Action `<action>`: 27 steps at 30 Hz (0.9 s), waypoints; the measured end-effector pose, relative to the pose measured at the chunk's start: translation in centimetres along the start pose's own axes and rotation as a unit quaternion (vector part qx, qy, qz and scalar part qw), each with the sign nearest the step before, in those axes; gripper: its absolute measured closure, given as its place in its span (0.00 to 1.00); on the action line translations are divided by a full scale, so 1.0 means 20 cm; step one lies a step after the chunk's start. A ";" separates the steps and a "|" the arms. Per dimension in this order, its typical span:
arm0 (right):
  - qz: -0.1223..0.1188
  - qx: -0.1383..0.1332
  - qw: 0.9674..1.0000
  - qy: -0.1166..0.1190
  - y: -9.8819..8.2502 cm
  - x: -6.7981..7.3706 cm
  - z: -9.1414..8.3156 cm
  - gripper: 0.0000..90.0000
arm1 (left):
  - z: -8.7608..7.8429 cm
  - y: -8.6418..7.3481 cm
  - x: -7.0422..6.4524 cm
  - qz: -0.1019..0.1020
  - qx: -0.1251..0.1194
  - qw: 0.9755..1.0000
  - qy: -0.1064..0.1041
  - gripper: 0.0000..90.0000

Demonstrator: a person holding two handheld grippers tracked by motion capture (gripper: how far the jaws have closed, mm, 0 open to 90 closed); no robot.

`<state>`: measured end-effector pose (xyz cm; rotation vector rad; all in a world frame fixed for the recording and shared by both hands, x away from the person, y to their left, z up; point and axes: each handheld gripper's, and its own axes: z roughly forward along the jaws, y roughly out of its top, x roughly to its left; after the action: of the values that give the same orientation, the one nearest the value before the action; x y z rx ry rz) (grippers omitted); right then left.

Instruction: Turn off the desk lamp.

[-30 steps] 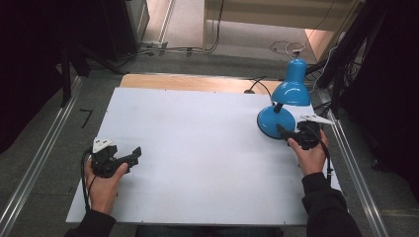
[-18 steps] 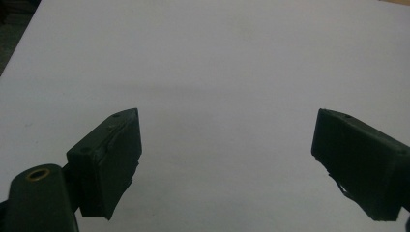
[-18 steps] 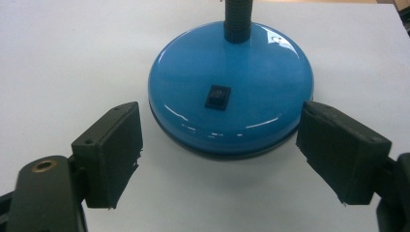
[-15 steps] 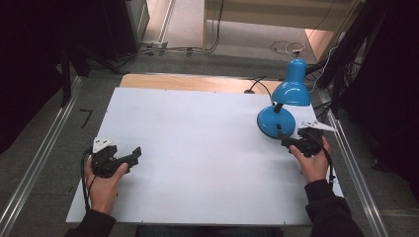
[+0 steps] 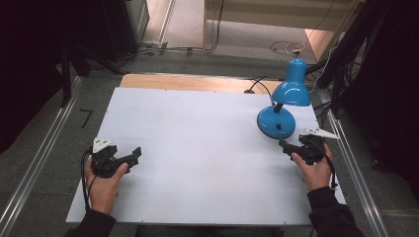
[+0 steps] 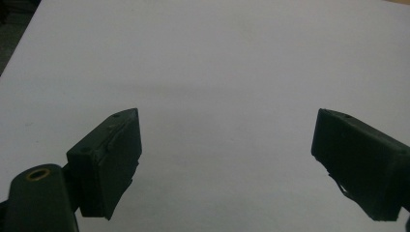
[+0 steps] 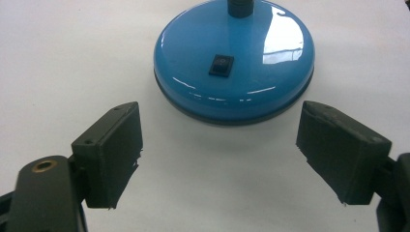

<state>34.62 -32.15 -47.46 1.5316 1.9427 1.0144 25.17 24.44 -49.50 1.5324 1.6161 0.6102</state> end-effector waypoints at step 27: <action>0.012 0.001 1.000 0.008 -0.12 -0.02 -0.09 0.16 | 0.00 0.00 0.00 0.001 0.001 1.000 0.001 0.13</action>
<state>31.87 -33.37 -48.30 1.5556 1.9408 1.0383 25.12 24.40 -49.49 1.5347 1.6173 0.6109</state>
